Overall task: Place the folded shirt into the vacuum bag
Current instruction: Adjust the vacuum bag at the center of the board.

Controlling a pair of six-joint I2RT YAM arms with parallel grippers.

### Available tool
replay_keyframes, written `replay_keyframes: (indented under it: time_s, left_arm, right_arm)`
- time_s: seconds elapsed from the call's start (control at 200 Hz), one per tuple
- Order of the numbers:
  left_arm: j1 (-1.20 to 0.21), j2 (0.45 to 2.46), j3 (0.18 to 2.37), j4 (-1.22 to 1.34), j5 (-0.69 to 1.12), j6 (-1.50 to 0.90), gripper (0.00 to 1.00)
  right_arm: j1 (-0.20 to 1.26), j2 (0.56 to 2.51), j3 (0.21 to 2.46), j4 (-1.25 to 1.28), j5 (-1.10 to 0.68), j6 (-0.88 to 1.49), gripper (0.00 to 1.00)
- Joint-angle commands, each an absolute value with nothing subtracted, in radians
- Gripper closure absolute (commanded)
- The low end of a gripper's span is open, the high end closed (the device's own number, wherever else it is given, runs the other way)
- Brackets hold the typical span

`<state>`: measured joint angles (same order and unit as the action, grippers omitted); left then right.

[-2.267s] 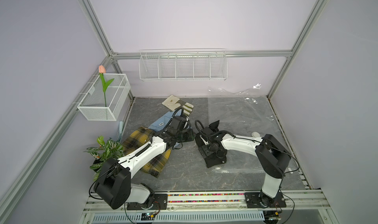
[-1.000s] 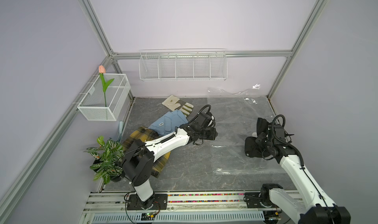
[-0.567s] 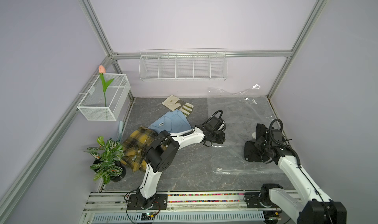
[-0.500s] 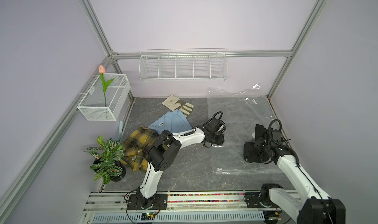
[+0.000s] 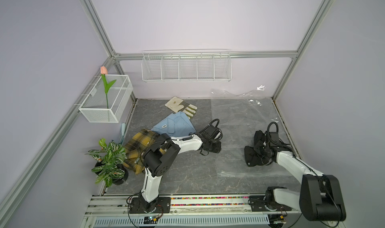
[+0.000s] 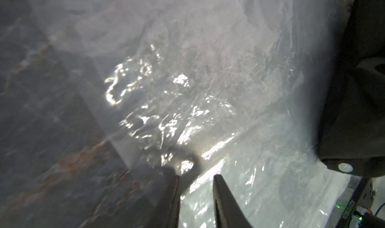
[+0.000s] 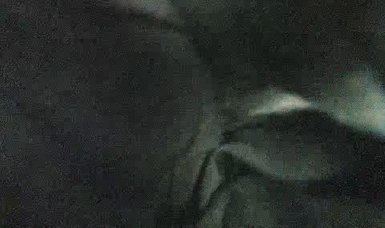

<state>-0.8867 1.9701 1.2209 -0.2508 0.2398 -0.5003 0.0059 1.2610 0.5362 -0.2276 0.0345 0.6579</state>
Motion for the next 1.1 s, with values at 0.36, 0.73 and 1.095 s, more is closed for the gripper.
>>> replay_keyframes:
  time_s: [0.36,0.73,1.095]
  left_arm:
    - [-0.835,1.796,0.971,-0.257,0.199,-0.557,0.69]
    - [-0.887,1.667,1.169,-0.515,0.092,-0.326,0.63]
    - [-1.158,1.873,1.406,-0.586,0.182,-0.136,0.34]
  right_arm:
    - [0.199,1.547,0.662,-0.115,-0.042,0.674,0.93]
    - [0.298,1.622,0.797,-0.18,-0.21,0.647,0.93]
    - [-0.007,1.332,0.787,-0.406,-0.327,0.522,0.93]
